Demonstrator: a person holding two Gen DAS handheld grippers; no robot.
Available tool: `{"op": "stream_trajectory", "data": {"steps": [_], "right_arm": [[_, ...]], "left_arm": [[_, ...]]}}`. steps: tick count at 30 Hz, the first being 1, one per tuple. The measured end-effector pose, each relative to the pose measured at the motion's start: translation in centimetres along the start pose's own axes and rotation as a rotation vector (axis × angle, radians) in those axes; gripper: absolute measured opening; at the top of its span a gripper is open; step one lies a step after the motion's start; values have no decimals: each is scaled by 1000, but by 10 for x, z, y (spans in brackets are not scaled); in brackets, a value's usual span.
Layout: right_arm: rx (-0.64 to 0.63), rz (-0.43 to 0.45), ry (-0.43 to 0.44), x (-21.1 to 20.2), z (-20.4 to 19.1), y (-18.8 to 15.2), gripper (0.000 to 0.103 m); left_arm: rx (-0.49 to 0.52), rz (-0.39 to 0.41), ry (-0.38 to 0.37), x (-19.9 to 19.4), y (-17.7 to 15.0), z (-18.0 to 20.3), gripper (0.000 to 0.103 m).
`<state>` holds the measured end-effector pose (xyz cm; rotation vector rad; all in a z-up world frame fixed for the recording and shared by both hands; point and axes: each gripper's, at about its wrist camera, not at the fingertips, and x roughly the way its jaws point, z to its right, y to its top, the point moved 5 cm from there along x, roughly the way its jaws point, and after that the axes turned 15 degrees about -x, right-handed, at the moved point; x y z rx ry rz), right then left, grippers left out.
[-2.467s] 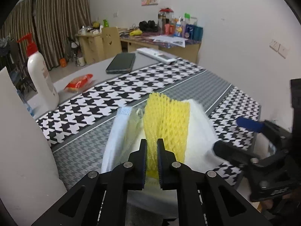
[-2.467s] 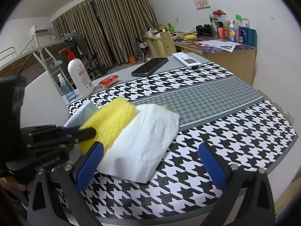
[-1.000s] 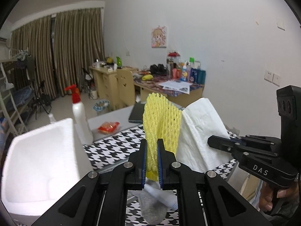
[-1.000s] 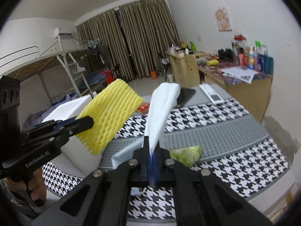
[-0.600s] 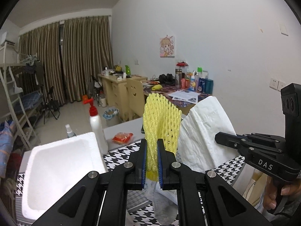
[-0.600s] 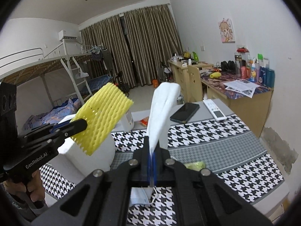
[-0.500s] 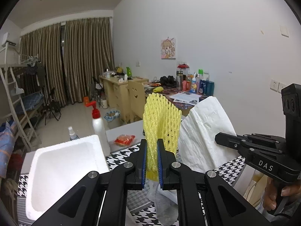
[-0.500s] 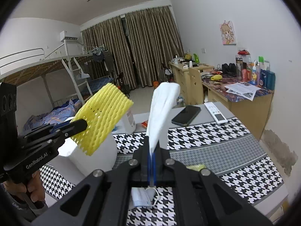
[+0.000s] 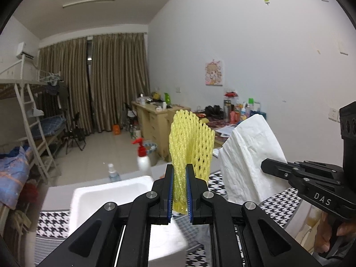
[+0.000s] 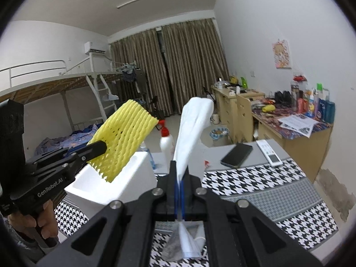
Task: Organize soft objects
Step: 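Carry the sponge and cloth over the white foam box with both grippers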
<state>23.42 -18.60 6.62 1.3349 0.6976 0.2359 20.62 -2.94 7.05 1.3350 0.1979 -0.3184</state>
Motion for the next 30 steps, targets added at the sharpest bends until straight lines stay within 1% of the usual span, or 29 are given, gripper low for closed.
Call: {"op": "stream_trajectory", "data": {"steps": [5, 11, 15, 17, 22, 25, 28, 30], "right_arm": [[-24, 22, 39, 7, -17, 12, 4], [-50, 54, 73, 11, -36, 25, 4], [-67, 64, 99, 16, -48, 31, 4], [-77, 68, 114, 20, -54, 33, 4], [-85, 67, 136, 26, -64, 34, 4], [-84, 68, 140, 29, -68, 35, 4], [-91, 67, 146, 31, -73, 35, 4], [-93, 67, 148, 33, -75, 35, 4]], "left_arm": [[-17, 24, 58, -6, 5, -17, 11], [-29, 32, 133, -7, 4, -35, 11], [-41, 24, 169, -8, 0, -48, 11], [-45, 20, 181, -8, -2, -52, 11], [-59, -21, 202, 1, -12, -62, 11], [-65, -53, 191, 7, -20, -67, 11], [-59, -80, 192, 13, -26, -71, 14], [-65, -98, 195, 16, -28, -76, 29]]}}
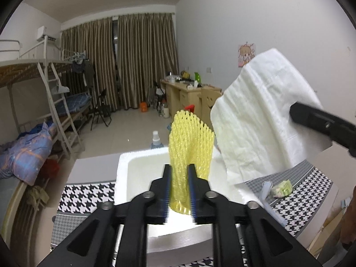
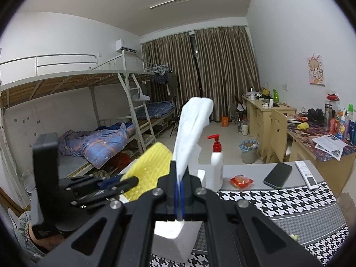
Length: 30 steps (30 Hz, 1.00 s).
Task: Organize soft objects
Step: 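Carry the sponge and cloth over the white foam box with both grippers, then open both grippers to drop the sponge and cloth into the box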
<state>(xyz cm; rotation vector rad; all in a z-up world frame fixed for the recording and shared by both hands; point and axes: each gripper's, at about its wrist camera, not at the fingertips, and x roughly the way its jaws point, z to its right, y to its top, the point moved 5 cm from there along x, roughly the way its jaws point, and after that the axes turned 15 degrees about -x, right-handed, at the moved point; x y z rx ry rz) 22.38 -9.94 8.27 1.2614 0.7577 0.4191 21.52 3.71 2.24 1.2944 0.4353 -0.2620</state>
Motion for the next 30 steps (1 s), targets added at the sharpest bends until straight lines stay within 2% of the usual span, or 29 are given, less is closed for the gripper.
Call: {"op": "stream_trajectory", "data": {"steps": [2, 8, 10, 19, 30], "right_arm": [[0, -1, -1, 2, 0, 0, 4], [-3, -10, -1, 7, -4, 2, 4], [-6, -8, 1, 7, -7, 4, 4], [-30, -16, 33, 21, -25, 10, 4], [-46, -109, 86, 53, -48, -4, 4]], "left_arm": [[-5, 1, 6, 0, 0, -7, 63], [-50, 60, 8, -11, 7, -20, 91], [-60, 79, 15, -15, 10, -24, 96], [-84, 129, 46, -34, 16, -44, 98], [-121, 158, 89, -45, 13, -69, 101]]}}
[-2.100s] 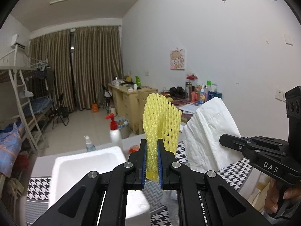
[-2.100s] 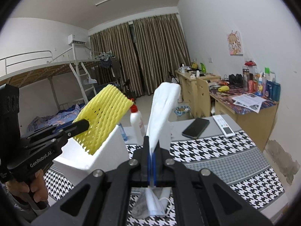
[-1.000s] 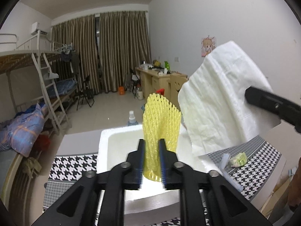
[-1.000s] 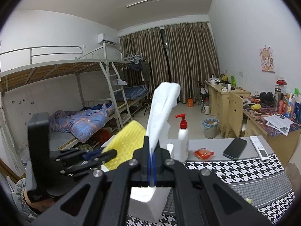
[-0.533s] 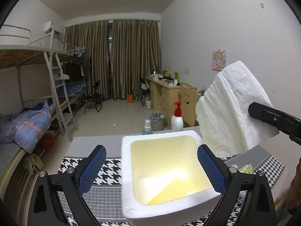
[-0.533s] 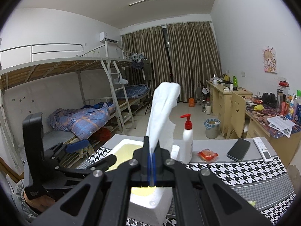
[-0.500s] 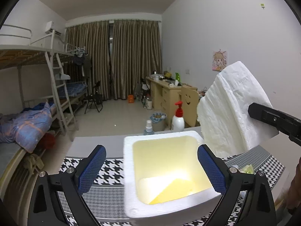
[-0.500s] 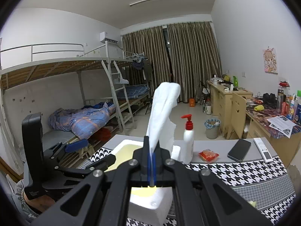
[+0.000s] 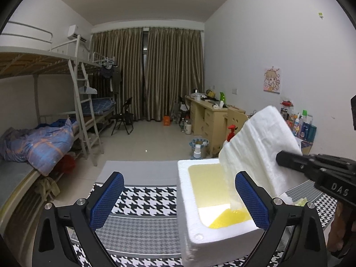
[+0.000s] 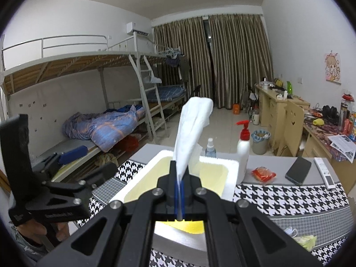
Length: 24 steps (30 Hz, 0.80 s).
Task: Organize soft objects
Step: 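Open both grippers to drop the sponge and cloth into the box, then move both grippers back toward the blue mask and grey sock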
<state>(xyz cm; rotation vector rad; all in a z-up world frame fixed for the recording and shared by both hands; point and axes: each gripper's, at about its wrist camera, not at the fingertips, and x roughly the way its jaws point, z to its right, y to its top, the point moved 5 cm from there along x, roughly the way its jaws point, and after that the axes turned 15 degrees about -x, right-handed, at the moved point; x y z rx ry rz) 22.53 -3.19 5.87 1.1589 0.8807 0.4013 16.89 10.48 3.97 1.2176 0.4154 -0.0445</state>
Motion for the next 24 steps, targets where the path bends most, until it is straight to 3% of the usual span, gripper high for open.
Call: {"op": "stream_trajectory", "data": {"steps": [13, 16, 18, 24], "right_arm": [[-14, -128, 27, 32, -12, -12, 5], [-15, -159, 30, 39, -13, -16, 19], [-17, -175, 31, 43, -15, -19, 48], [-30, -151, 19, 37, -18, -18, 72]], "left_arm": [[-21, -5, -4, 0, -2, -12, 101], [-25, -6, -1, 0, -4, -15, 101], [-25, -7, 0, 1, -3, -18, 101], [-30, -13, -3, 3, -4, -22, 101]]}}
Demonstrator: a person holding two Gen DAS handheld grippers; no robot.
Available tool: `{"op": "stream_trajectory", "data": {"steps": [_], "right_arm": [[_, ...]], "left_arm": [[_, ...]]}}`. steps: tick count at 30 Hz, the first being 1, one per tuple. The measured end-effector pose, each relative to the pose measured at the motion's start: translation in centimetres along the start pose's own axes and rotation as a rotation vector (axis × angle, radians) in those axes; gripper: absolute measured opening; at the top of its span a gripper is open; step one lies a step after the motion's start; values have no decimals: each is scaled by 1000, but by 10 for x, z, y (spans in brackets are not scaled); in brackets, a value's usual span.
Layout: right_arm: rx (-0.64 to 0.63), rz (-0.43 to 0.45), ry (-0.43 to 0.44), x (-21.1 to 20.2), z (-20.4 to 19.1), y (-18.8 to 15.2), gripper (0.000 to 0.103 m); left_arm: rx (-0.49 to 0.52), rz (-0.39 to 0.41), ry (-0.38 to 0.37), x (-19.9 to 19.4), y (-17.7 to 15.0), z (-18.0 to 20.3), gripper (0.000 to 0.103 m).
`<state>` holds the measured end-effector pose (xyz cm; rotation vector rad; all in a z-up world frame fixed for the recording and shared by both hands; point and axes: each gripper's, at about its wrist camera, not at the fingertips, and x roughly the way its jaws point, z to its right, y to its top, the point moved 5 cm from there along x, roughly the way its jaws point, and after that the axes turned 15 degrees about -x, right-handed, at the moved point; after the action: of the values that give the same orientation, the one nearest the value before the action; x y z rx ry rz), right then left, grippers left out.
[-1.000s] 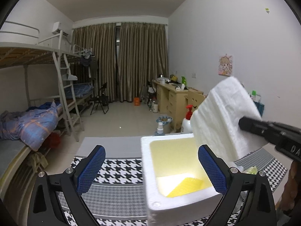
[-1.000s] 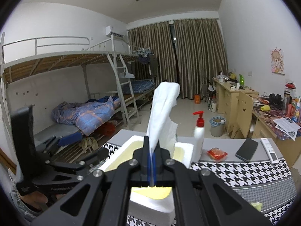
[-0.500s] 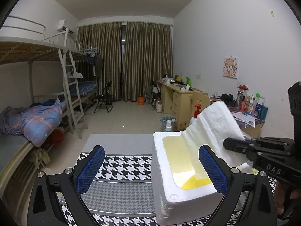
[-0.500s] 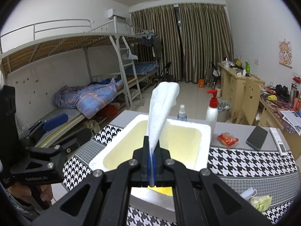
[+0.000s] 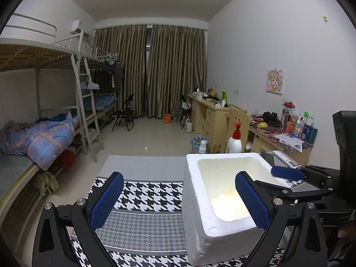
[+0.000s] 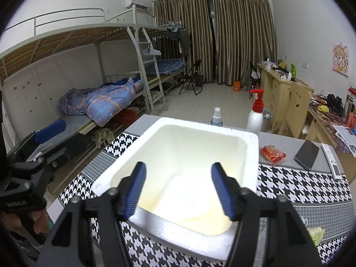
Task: Organize soft objects
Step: 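Move both grippers back toward the blue mask and grey sock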
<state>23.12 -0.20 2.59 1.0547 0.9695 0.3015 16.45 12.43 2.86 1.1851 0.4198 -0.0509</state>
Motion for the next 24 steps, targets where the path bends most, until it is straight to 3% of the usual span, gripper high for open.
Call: {"op": "stream_trajectory", "data": {"steps": [9, 24], "right_arm": [[-9, 71, -86, -30, 7, 1, 89], [82, 115, -226, -77, 44, -22, 98]], "left_arm": [[9, 14, -30, -9, 3, 9, 101], [45, 15, -170, -20, -1, 59, 102]]}}
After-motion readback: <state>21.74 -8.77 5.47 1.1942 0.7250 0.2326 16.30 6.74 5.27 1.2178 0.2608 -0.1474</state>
